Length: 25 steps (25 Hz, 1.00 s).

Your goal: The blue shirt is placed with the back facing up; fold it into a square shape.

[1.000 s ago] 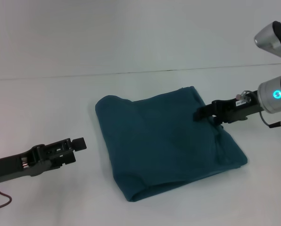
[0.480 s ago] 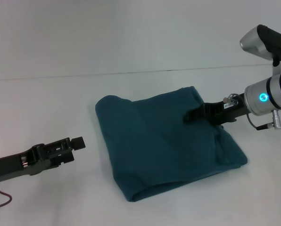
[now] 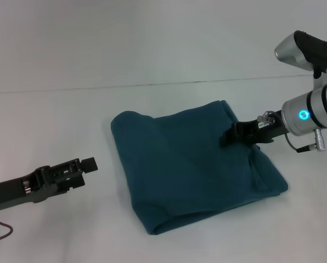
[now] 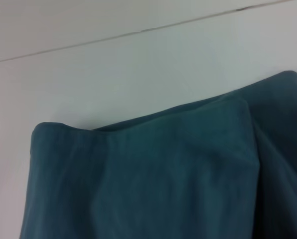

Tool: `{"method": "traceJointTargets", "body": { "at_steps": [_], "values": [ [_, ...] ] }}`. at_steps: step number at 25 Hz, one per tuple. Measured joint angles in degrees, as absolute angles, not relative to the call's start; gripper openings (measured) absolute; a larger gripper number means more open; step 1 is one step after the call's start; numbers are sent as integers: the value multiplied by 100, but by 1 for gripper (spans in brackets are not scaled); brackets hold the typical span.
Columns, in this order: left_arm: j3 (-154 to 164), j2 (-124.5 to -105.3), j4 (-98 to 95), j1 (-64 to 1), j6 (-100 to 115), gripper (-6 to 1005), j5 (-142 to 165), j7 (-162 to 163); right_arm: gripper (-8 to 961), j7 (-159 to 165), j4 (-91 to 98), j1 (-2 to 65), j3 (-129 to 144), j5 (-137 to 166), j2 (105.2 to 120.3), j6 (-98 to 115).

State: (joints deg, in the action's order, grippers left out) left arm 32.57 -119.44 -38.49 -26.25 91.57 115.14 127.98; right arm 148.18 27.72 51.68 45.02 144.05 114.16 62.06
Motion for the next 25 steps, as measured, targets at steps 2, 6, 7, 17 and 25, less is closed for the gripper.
{"method": "traceJointTargets", "body": {
  "at_steps": [2,6,7,17,25],
  "values": [
    [3253,-11944,-3849,-2625,9158,942,11513,12797,438,14816,2802,5168,4501,14402,11416,6214],
    [3251,-11944,-3849,-2628,9159,942,11513,12790,266,14819,3019,5141,4472,14391,11462,6327],
    [3251,-11944,-3849,-2631,9158,942,11513,12789,226,14822,3120,5124,4458,14385,11485,6370],
    [3197,-11944,-3850,-2633,9160,941,11513,12788,43,14865,3967,5126,4527,14443,11554,6815],
    [3190,-11944,-3850,-2628,9164,942,11514,12799,47,14868,3952,5167,5133,14516,11576,6138]
  ]
}}
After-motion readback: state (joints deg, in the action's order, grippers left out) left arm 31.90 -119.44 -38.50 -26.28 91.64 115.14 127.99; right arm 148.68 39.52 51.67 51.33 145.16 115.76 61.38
